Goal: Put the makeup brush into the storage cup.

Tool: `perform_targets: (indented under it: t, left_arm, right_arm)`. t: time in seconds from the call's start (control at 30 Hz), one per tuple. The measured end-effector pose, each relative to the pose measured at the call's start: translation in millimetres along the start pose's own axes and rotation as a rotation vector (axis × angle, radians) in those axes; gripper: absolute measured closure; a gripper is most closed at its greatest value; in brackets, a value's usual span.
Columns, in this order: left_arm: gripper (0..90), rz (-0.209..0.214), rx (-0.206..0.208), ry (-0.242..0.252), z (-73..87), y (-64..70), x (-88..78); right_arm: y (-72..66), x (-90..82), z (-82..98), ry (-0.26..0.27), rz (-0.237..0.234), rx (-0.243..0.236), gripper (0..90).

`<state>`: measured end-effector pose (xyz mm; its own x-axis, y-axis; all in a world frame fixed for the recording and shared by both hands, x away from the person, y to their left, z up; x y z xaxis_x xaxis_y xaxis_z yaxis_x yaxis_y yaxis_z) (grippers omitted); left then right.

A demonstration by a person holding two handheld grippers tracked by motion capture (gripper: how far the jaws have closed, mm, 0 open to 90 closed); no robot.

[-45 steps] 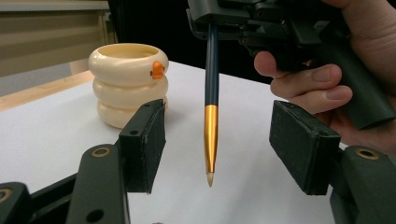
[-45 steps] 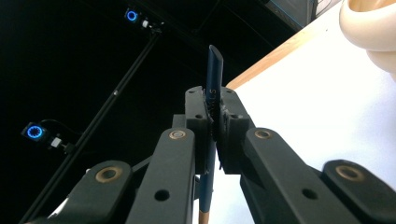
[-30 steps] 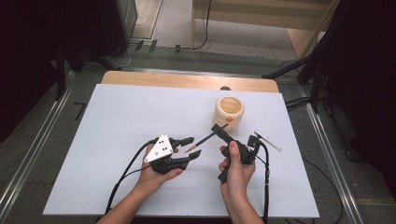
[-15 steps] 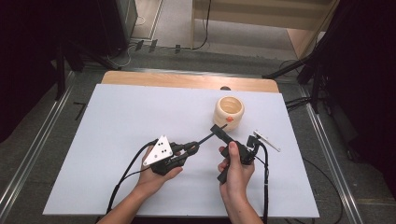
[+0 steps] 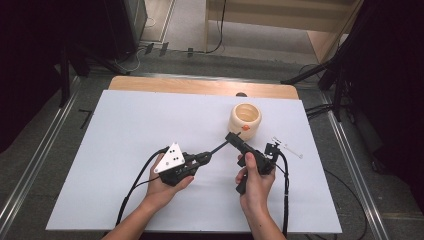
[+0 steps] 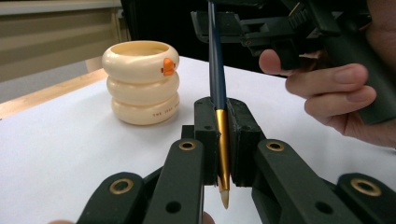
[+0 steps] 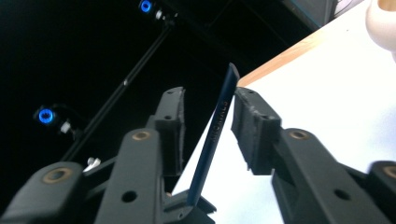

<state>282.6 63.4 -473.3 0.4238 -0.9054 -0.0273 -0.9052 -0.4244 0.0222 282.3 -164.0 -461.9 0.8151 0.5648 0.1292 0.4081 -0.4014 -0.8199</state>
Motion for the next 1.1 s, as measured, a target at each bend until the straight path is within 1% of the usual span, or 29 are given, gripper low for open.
perform_targets:
  t: [0.07, 0.17, 0.27, 0.37, 0.43, 0.47, 0.5, 0.53, 0.57, 0.6, 0.73, 0.87, 0.97, 1.03, 1.1]
  left_arm:
    - [84.4, 0.0, -0.002, -0.009, -0.5, -1.2, -0.9]
    - [84.4, 0.001, -0.005, -0.019, -1.3, -2.9, -1.9]
    - [84.4, 0.001, -0.01, -0.029, -1.8, -4.7, -2.9]
    - [84.4, 0.001, -0.014, -0.038, -2.0, -6.3, -3.3]
    - [84.5, 0.006, -0.016, -0.045, -2.0, -6.9, -3.5]
    - [84.5, 0.008, -0.017, -0.049, -1.9, -7.2, -3.6]
    - [84.5, 0.009, -0.017, -0.056, -1.8, -7.7, -3.8]
    - [84.5, 0.009, -0.018, -0.059, -1.8, -8.1, -3.9]
    - [84.5, 0.012, -0.022, -0.061, -1.8, -8.6, -4.1]
    - [84.5, 0.014, -0.025, -0.064, -1.9, -9.2, -4.3]
    - [84.5, 0.018, -0.041, -0.084, -1.6, -11.9, -5.1]
    - [84.5, 0.023, -0.042, -0.105, -1.8, -13.4, -5.0]
    - [84.5, 0.024, -0.045, -0.118, -2.3, -14.3, -4.8]
    - [84.5, 0.026, -0.05, -0.131, -2.2, -15.2, -5.1]
    - [84.5, 0.026, -0.057, -0.136, -1.8, -16.1, -5.2]
  right_arm:
    - [-0.1, -0.3, -2.8, -0.015, -0.007, -0.044, 58.8]
    - [-0.2, -1.7, -6.4, -0.005, 0.008, -0.144, 53.4]
    - [-0.2, -3.4, -9.4, 0.005, 0.025, -0.276, 47.8]
    - [-1.2, -5.4, -11.7, 0.005, 0.028, -0.378, 44.7]
    - [-3.0, -6.9, -13.0, 0.0, 0.021, -0.446, 42.8]
    - [-3.9, -7.2, -13.6, 0.0, 0.02, -0.487, 42.1]
    - [-5.1, -7.5, -14.1, -0.004, 0.019, -0.531, 41.1]
    - [-6.3, -7.6, -14.4, -0.01, 0.017, -0.589, 40.2]
    - [-7.0, -7.6, -14.3, -0.017, 0.017, -0.625, 39.9]
    - [-7.8, -7.7, -14.4, -0.023, 0.016, -0.673, 39.4]
    - [-10.2, -7.7, -12.6, -0.053, 0.009, -0.811, 38.1]
    - [-11.5, -6.5, -8.7, -0.085, -0.002, -0.92, 37.0]
    - [-11.3, -4.7, -4.3, -0.106, -0.019, -0.995, 35.5]
    - [-11.1, -4.5, -1.8, -0.13, -0.018, -1.033, 34.9]
    - [-10.8, -4.0, -0.3, -0.143, -0.019, -1.075, 34.1]
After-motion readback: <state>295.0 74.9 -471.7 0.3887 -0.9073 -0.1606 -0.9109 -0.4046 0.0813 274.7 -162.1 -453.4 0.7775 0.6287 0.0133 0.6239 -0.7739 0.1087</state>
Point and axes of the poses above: each handheld gripper's, and its own axes: x roughly forward along the jaws, z roughly out of its underside, y roughly to its right, the point moved 3 cm from there along x, roughly forward along the jaws, and after that the axes turned 14 degrees about y, right-handed, at the moved point
